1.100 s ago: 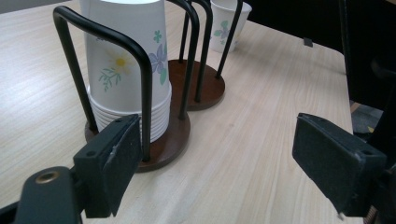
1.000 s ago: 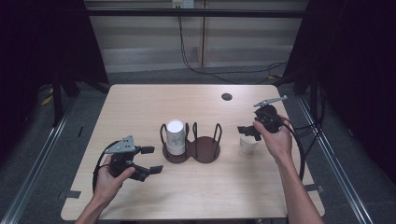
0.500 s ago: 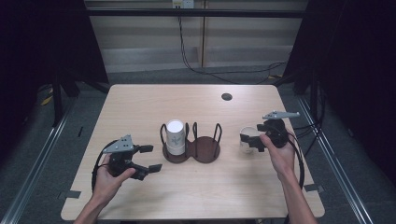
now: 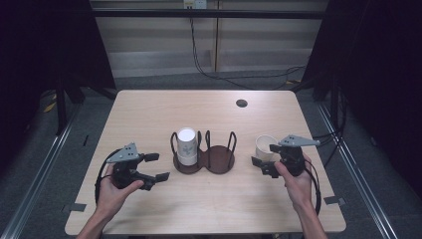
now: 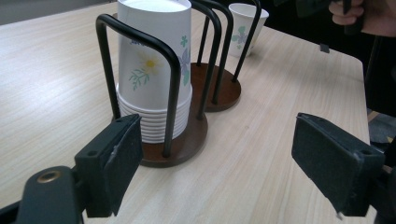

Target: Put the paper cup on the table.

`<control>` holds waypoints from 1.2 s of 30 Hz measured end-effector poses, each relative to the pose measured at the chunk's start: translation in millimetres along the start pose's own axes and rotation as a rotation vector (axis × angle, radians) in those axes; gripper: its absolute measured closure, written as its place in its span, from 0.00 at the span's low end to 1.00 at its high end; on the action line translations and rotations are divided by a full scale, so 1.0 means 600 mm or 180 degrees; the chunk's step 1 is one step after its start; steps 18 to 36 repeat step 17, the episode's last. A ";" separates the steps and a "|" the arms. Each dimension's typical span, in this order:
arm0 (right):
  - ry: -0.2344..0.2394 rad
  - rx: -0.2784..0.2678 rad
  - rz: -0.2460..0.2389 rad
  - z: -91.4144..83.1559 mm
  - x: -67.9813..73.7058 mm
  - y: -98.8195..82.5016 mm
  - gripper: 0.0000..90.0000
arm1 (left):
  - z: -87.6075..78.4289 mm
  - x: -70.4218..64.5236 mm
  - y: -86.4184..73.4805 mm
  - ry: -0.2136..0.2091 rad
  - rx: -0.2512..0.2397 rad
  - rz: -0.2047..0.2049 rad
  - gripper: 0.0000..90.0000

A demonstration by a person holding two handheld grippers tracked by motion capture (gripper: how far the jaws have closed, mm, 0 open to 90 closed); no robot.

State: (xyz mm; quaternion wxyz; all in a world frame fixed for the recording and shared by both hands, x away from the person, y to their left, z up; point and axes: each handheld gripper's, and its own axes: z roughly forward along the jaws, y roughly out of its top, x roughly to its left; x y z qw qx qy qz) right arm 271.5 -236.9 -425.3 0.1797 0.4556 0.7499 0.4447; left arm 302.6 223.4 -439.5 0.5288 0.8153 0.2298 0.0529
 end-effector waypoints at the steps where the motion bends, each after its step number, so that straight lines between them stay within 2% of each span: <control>1: -0.0037 0.0003 -0.0053 -0.001 0.008 -0.004 0.15 | -0.003 -0.001 -0.001 0.0013 -0.0004 0.0011 0.18; 2: -0.0080 0.0012 -0.0117 -0.002 0.017 -0.009 0.15 | -0.005 -0.003 -0.002 0.0011 -0.0016 0.0015 0.18; 4: 0.0018 -0.0019 -0.0110 -0.004 0.028 -0.017 0.15 | -0.010 -0.005 -0.005 0.0000 -0.0031 0.0022 0.18; 6: 0.0021 -0.0067 -0.0114 -0.009 0.038 -0.025 0.15 | -0.012 -0.008 -0.008 -0.0048 -0.0115 -0.0057 0.18; 11: 0.0021 -0.0298 -0.0075 -0.019 0.065 -0.047 0.15 | -0.018 -0.011 -0.014 -0.0005 -0.0116 -0.0076 0.19; 13: 0.0010 -0.0283 -0.0077 -0.015 0.074 -0.059 0.16 | -0.021 -0.013 -0.019 0.0051 -0.0142 -0.0093 0.20; 17: 0.0051 -0.0284 -0.0085 -0.005 0.076 -0.069 0.16 | -0.024 -0.013 -0.025 0.0121 -0.0169 -0.0105 0.24; 36: 0.0051 -0.0284 -0.0085 -0.005 0.076 -0.069 0.16 | -0.024 -0.013 -0.025 0.0121 -0.0169 -0.0105 0.24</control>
